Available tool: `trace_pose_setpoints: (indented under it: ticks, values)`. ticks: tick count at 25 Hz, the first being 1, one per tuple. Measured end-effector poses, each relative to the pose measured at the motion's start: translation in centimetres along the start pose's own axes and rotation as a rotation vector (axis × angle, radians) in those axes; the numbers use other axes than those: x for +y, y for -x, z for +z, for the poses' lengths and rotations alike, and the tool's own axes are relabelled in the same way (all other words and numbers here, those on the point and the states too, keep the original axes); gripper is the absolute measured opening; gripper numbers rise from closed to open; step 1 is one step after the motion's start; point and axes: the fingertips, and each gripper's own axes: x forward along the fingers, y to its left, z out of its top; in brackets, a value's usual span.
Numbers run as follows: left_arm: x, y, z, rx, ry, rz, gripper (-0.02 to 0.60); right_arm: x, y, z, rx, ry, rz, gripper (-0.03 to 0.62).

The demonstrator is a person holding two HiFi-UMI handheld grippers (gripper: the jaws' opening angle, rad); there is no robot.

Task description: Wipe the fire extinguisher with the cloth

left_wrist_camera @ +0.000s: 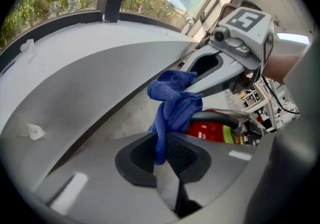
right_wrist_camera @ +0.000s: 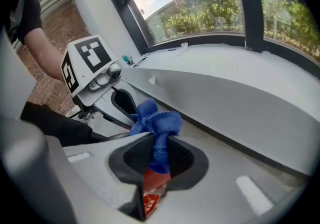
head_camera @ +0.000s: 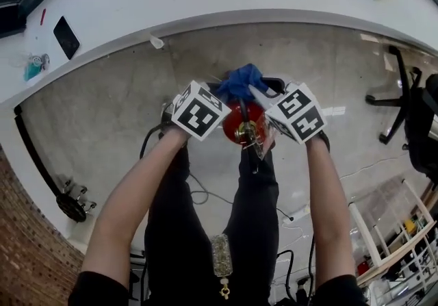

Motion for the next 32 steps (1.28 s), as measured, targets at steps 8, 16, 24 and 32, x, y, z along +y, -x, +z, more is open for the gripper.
trace_pose_setpoints:
  ticks: [8, 16, 24, 32]
  values:
    - [2.8, -4.4, -2.6, 0.049, 0.074, -0.004, 0.029, -2.3, -5.3, -2.1, 0.073, -0.026, 0.123, 0.06]
    - [4.5, -9.8, -5.9, 0.119, 0.144, -0.044, 0.028, -3.8, -11.1, -6.7, 0.169, -0.031, 0.163, 0.058]
    - [6.9, -13.8, -7.5, 0.162, 0.138, -0.056, 0.026, -5.3, -15.9, -9.5, 0.239, -0.011, 0.197, 0.058]
    - [8.1, -13.9, -6.6, 0.201, 0.045, -0.038, 0.026, -6.1, -17.6, -9.8, 0.236, -0.002, 0.17, 0.057]
